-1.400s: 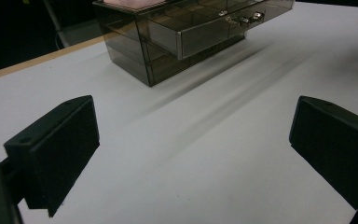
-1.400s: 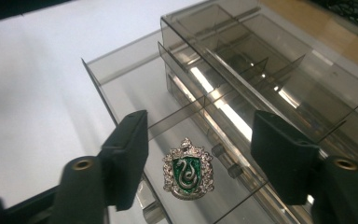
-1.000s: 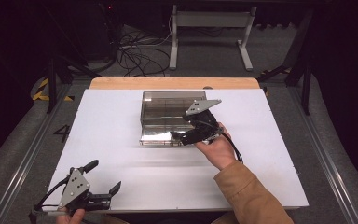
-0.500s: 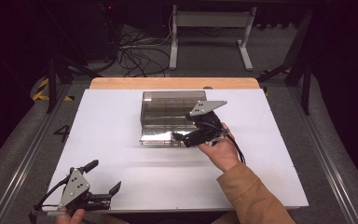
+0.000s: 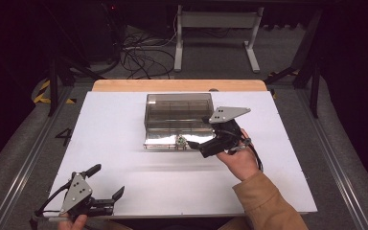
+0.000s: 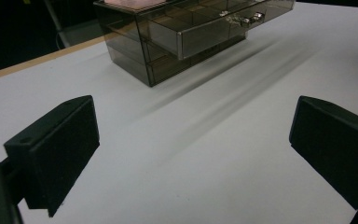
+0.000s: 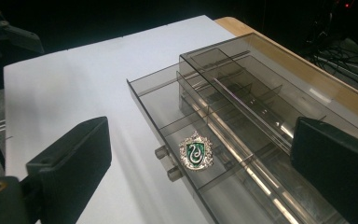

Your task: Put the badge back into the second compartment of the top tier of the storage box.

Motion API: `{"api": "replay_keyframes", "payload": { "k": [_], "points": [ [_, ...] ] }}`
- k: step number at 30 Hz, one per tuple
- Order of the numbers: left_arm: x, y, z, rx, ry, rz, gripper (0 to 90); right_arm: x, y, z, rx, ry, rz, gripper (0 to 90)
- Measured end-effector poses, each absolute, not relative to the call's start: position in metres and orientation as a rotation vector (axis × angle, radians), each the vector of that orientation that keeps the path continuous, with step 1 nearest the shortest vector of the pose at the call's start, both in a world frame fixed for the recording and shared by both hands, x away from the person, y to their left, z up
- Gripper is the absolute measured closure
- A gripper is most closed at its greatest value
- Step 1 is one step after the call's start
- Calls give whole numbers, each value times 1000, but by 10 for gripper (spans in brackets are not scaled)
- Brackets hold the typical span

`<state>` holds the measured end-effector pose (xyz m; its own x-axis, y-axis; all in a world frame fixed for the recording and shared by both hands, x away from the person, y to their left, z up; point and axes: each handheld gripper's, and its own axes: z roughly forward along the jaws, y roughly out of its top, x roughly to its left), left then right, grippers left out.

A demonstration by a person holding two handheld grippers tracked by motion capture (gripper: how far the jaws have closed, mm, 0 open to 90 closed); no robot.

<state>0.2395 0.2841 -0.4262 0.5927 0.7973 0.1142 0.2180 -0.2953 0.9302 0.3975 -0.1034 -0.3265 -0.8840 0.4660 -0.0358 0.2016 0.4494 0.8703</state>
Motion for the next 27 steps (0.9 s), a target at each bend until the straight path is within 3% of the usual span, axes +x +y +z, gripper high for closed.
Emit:
{"api": "replay_keyframes", "payload": {
  "k": [27],
  "points": [
    [240, 284, -426, 1816, 829, 726, 23, 358, -170, -339, 614, 2338, 1557, 33]
  ]
}}
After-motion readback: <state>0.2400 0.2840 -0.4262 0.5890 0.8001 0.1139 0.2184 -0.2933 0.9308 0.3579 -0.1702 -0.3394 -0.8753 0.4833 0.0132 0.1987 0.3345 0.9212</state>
